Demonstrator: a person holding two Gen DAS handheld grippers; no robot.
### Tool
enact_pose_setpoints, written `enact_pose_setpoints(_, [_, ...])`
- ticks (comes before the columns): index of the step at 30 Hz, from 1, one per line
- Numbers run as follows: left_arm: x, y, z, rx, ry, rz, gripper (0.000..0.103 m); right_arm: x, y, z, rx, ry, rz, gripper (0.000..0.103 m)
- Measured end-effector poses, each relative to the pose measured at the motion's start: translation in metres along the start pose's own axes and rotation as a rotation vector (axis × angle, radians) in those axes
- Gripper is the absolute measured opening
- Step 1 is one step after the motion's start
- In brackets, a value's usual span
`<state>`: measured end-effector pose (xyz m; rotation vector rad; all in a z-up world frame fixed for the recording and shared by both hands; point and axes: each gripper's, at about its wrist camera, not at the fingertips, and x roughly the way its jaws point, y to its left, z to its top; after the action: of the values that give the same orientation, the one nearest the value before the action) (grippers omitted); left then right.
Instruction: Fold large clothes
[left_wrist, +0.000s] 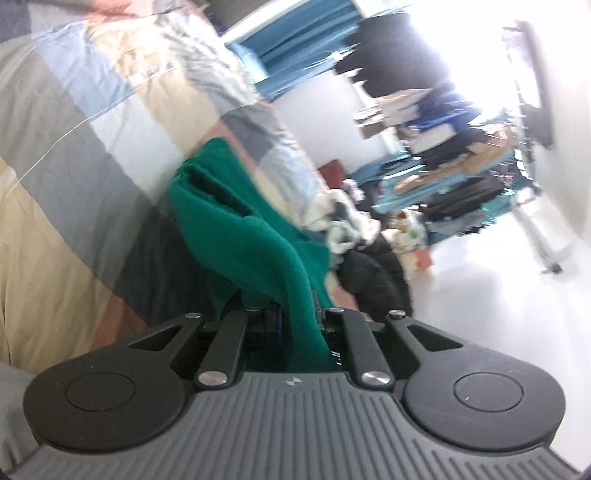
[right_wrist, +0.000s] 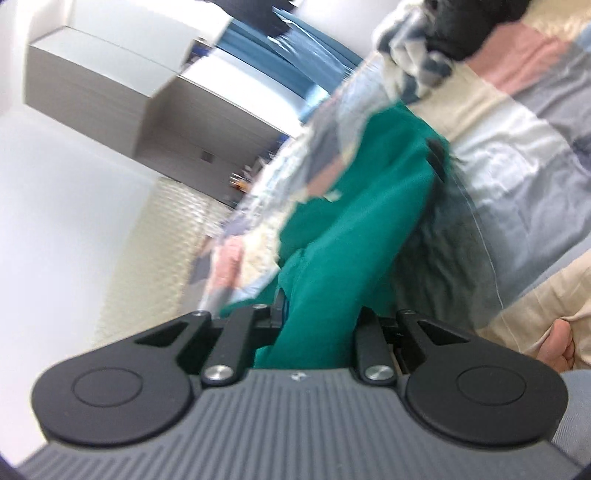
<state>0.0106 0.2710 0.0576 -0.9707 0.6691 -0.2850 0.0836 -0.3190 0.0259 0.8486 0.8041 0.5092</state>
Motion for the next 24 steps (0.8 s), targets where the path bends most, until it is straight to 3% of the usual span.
enact_pose_setpoints(7, [-0.080, -0.024, -0.057, 0.008, -0.034, -0.105, 0.013, -0.070, 0.033, -0.023, -0.069, -0.039, 0.069, 0.019])
enact_pose_setpoints(12, [-0.109, -0.021, -0.098, -0.010, -0.029, -0.128, 0.013, -0.102, 0.033, -0.048, -0.036, -0.056, 0.071, 0.019])
enact_pose_setpoints(17, [-0.071, -0.018, -0.082, 0.004, -0.012, -0.077, 0.014, -0.084, 0.017, -0.036, 0.032, -0.071, 0.007, 0.019])
enact_pose_setpoints(24, [0.041, 0.000, -0.006, -0.108, -0.039, 0.005, 0.015, -0.012, -0.011, 0.016, 0.177, -0.111, -0.060, 0.021])
